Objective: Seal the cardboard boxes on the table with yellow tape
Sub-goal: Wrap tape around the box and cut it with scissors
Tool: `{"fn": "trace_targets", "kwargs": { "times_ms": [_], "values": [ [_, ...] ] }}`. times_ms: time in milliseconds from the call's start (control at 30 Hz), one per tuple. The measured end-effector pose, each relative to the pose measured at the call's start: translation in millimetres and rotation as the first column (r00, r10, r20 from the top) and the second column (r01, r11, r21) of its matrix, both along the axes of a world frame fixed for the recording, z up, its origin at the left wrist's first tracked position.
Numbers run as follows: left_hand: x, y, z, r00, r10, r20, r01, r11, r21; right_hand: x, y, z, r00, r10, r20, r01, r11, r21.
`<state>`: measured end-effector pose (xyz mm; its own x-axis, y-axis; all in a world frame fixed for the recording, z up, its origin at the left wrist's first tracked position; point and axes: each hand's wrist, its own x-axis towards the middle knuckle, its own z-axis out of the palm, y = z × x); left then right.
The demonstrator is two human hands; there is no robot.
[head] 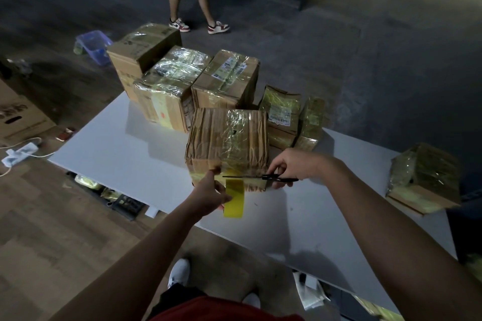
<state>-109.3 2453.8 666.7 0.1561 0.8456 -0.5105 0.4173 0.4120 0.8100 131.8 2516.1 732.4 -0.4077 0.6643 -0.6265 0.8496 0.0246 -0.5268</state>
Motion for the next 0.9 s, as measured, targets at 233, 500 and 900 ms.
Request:
{"fn": "trace_targets", "kwargs": {
  "times_ms": [233,500,900],
  "values": [
    [2,-2,-3,0.999,-0.032,-0.022,0.032,0.999,0.011,2,-5,-10,1.000,0.017,0.003,-0.017,0.999,-0.046],
    [31,-7,-14,0.999,-0.013,-0.042,0.010,0.996,-0.085,37,-38,-27,0.997,-0.075,0.006,0.075,0.997,-0.025],
    [132,-9,-34,0.996,-0.047,0.073,0.060,0.980,-0.190,131,-115,-55,0.857,-0.515,0.011,0.515,0.857,-0.013]
  ]
}}
